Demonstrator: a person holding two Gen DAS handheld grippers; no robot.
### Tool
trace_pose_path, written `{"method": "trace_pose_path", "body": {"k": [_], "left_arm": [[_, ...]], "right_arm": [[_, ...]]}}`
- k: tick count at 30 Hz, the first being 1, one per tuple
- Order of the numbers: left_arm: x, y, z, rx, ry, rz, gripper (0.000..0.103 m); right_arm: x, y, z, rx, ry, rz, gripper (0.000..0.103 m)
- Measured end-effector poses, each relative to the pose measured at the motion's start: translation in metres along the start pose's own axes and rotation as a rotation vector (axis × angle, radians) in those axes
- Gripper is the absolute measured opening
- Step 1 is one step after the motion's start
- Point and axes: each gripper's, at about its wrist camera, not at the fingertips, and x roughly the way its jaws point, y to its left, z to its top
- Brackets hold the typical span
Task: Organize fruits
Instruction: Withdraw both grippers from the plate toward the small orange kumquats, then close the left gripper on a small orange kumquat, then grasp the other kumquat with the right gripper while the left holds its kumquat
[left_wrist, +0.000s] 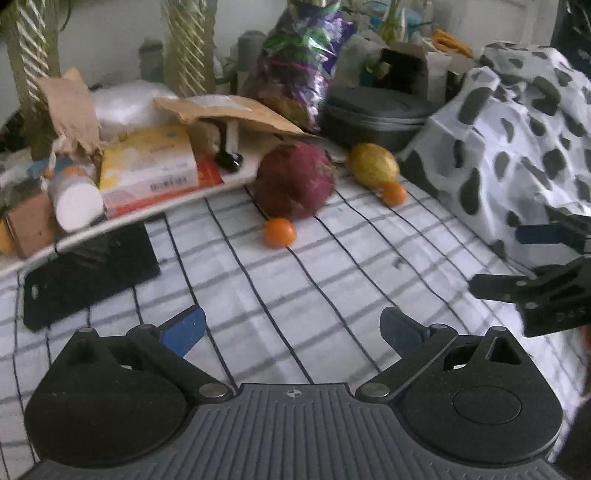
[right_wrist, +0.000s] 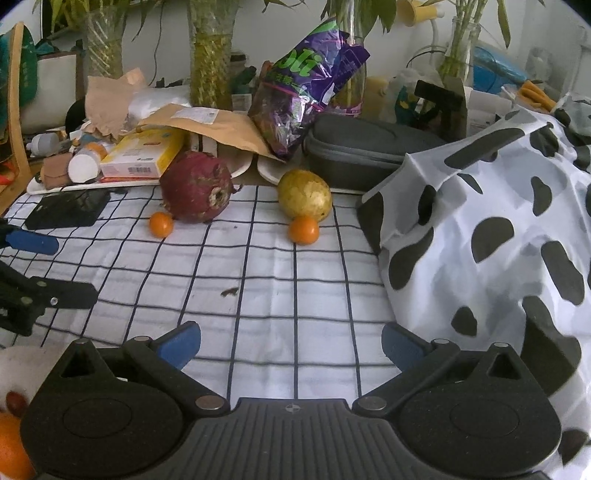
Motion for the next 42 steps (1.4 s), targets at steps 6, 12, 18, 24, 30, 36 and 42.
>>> {"method": "trace_pose_path", "body": {"k": [6,12,18,24,30,36,42], "left_arm": [[0.017,0.002,0.013,0.043,-0.051,0.022,0.101],[0.041,0.004,0.024,0.064,-0.067,0.023,0.079],[0.062,0.004,0.028,0.085,-0.066,0.024,0.059],[0.073,0.000,0.030,0.142,-0.089,0.038,0.052],[0.079,-0.003,0.031,0.175,-0.100,0.020,0.027],[0.074,0.003,0.033,0.157,-0.100,0.007,0.027],[0.066,0.010,0.037,0.119,-0.109,-0.010,0.027]], "right_arm": [[0.019,-0.005,0.012,-0.002,0.010,-0.015,0.103],[0.038,-0.007,0.021,-0.026,0.018,-0.027,0.103],[0.057,-0.006,0.028,-0.072,0.024,-0.033,0.103],[0.075,-0.012,0.036,-0.041,0.038,-0.023,0.103],[0.088,-0.018,0.039,-0.006,0.032,-0.003,0.103],[0.096,-0.019,0.041,0.007,-0.020,0.027,0.103],[0.100,-0.021,0.049,0.042,-0.077,0.050,0.084]]}}
